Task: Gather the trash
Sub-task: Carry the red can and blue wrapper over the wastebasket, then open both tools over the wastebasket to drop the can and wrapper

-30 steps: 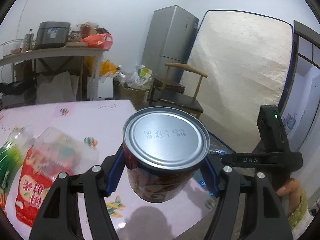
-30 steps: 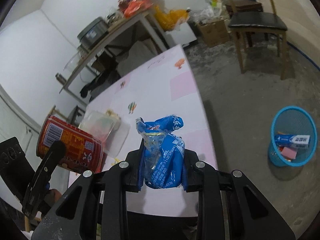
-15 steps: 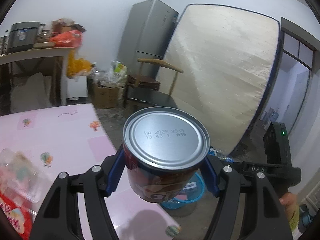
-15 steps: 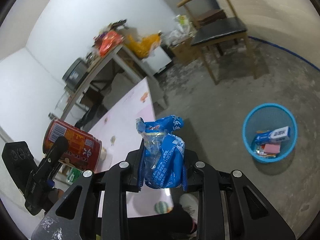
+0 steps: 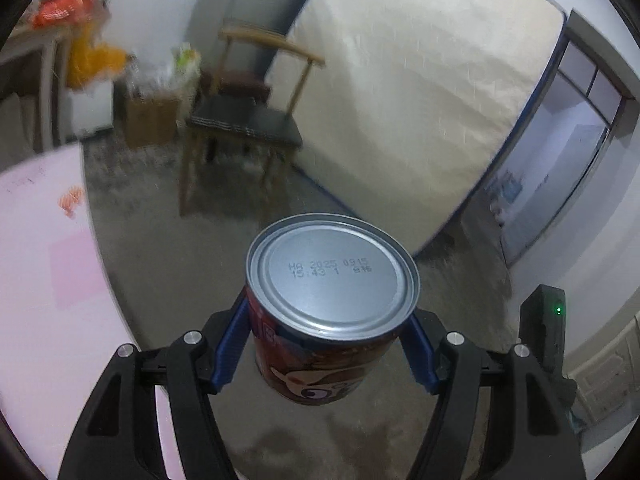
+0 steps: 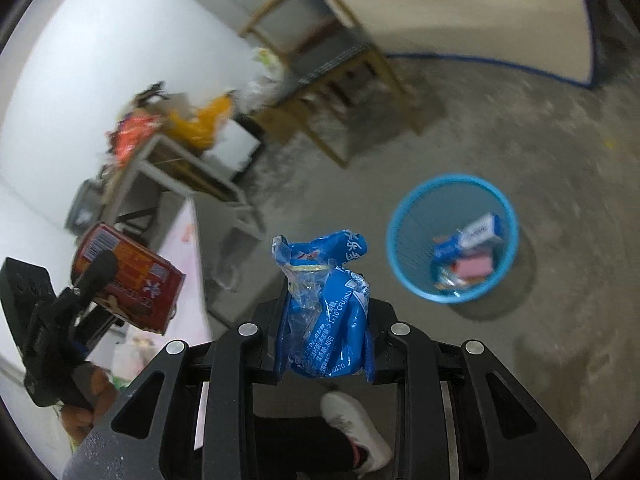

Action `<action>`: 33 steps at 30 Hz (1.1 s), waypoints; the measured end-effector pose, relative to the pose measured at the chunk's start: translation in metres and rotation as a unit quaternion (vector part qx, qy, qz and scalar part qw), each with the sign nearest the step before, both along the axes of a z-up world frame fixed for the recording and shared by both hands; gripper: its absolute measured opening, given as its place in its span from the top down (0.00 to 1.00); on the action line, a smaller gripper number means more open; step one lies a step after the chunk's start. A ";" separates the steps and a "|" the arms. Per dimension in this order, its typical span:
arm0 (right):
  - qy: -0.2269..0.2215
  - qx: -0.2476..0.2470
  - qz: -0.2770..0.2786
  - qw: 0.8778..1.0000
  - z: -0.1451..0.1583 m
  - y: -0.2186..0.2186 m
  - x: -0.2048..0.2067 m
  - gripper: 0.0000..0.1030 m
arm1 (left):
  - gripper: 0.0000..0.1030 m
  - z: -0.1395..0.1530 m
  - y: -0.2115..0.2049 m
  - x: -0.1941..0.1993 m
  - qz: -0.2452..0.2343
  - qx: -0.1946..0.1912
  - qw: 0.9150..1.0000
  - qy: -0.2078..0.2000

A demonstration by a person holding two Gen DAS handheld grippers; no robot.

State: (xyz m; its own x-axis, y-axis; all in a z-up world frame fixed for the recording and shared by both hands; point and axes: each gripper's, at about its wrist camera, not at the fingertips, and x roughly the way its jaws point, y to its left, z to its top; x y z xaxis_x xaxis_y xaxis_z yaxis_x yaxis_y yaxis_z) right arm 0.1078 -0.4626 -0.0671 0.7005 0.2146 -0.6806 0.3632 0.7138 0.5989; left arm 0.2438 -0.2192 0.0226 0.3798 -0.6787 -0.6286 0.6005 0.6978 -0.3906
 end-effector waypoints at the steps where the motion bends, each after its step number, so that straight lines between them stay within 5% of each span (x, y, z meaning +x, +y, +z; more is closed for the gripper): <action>1: 0.019 0.001 -0.011 1.000 -0.013 -0.008 0.002 0.75 | 0.36 -0.007 -0.008 0.003 -0.002 0.014 1.000 0.007; 6: 0.072 0.034 -0.036 0.996 -0.063 -0.033 0.013 0.75 | 0.36 -0.058 -0.056 0.029 -0.014 0.072 0.994 0.086; 12: 0.108 0.087 -0.056 0.989 -0.104 -0.064 0.036 0.74 | 0.36 -0.093 -0.094 0.055 -0.003 0.101 0.987 0.124; 14: 0.106 0.090 -0.067 0.988 -0.105 -0.076 0.049 0.69 | 0.35 -0.092 -0.117 0.069 -0.010 0.097 0.987 0.124; 16: 0.105 0.091 -0.087 0.986 -0.110 -0.090 0.059 0.39 | 0.34 -0.094 -0.134 0.077 -0.015 0.102 0.986 0.131; 18: 0.109 0.109 -0.104 0.983 -0.125 -0.104 0.066 0.35 | 0.28 -0.097 -0.147 0.078 -0.016 0.122 0.984 0.130; 25: 0.115 0.147 -0.127 0.974 -0.156 -0.108 0.043 0.35 | 0.21 -0.087 -0.114 0.060 -0.005 0.108 0.987 0.115; 33: 0.117 0.131 -0.129 0.976 -0.152 -0.098 0.012 0.35 | 0.21 -0.053 -0.044 0.030 0.006 0.099 0.992 0.075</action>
State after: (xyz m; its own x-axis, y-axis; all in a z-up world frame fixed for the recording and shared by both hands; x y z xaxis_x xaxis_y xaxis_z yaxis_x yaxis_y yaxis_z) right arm 0.1197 -0.5609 -0.2193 0.5860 0.2401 -0.7739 0.6593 0.4139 0.6276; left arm 0.2738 -0.2628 -0.0305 0.2789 -0.5329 -0.7989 0.5371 0.7762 -0.3302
